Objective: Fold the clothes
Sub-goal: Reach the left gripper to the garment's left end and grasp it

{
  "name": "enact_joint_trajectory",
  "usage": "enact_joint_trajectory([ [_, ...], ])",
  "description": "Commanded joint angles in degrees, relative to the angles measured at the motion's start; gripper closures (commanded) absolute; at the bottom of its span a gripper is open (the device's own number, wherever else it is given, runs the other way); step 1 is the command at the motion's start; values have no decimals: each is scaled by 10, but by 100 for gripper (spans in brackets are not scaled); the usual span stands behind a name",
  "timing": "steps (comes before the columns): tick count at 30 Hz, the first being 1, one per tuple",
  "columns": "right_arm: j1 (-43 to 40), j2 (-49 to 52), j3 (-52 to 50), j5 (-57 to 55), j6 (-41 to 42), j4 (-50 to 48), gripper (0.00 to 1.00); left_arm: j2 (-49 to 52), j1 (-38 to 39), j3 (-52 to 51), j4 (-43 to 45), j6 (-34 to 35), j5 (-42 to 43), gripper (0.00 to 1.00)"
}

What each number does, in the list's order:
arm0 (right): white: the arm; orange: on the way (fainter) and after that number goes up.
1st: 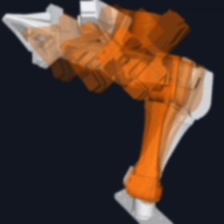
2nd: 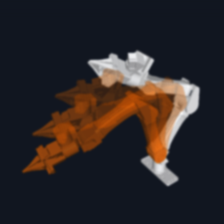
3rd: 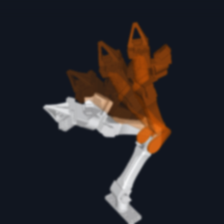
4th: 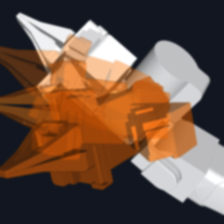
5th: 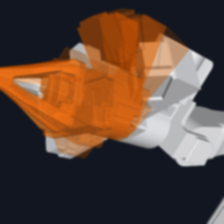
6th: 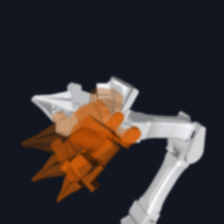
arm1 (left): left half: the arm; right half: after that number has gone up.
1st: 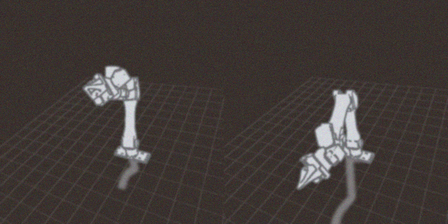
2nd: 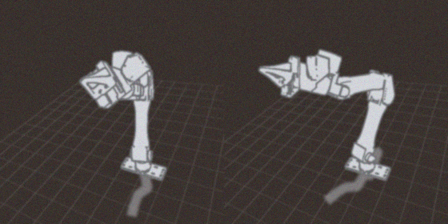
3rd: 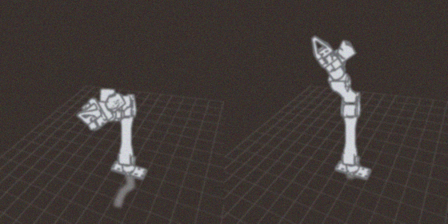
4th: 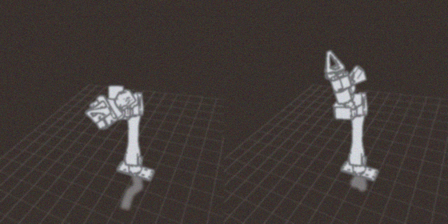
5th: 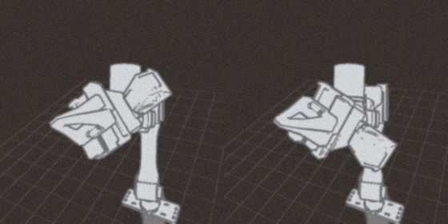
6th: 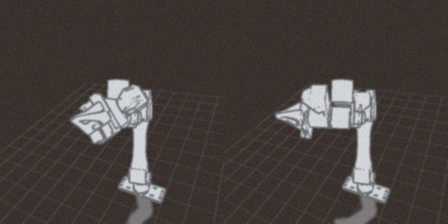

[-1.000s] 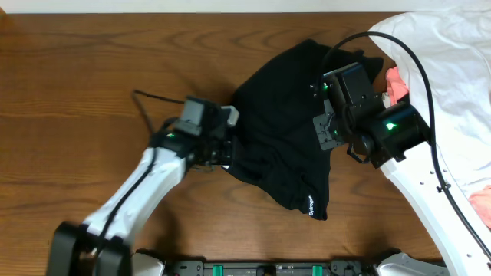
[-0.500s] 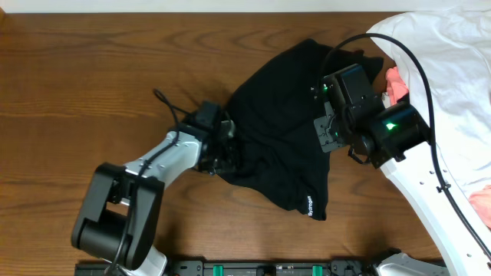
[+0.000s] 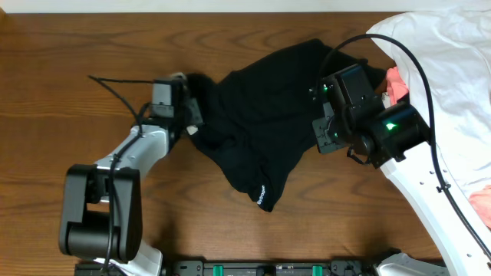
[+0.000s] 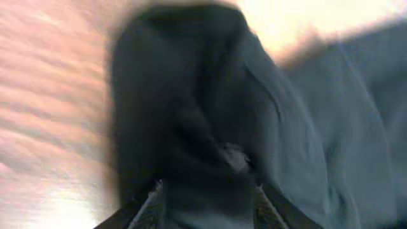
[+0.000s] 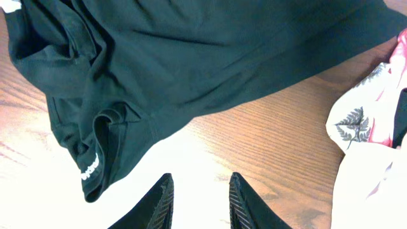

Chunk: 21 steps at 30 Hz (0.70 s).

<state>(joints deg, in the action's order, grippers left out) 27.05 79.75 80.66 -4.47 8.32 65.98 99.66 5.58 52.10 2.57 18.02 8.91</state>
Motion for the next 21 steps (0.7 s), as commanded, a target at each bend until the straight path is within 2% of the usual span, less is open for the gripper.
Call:
enact_joint_trajectory([
  [1,-4,-3,2,4,11,0,72,3,-31,7,7,-3,-53,55],
  [5,-4,-3,2,4,11,-2,72,2,-75,10,-8,-3,-37,57],
  [9,-4,-3,2,4,11,-5,72,-18,-90,33,-82,-48,77,57],
  [10,-4,-3,2,2,11,-5,71,-28,-87,35,-95,-54,85,61],
  [15,-4,-3,2,2,10,-4,71,-118,-37,35,-173,-56,102,81],
  [16,-4,-3,2,2,10,-5,71,-136,-18,35,-196,-55,112,91],
  [17,-4,-3,2,2,10,-5,71,-149,0,35,-217,-54,116,94],
  [21,-4,-3,2,2,11,-6,71,-157,93,33,-295,-44,114,94],
])
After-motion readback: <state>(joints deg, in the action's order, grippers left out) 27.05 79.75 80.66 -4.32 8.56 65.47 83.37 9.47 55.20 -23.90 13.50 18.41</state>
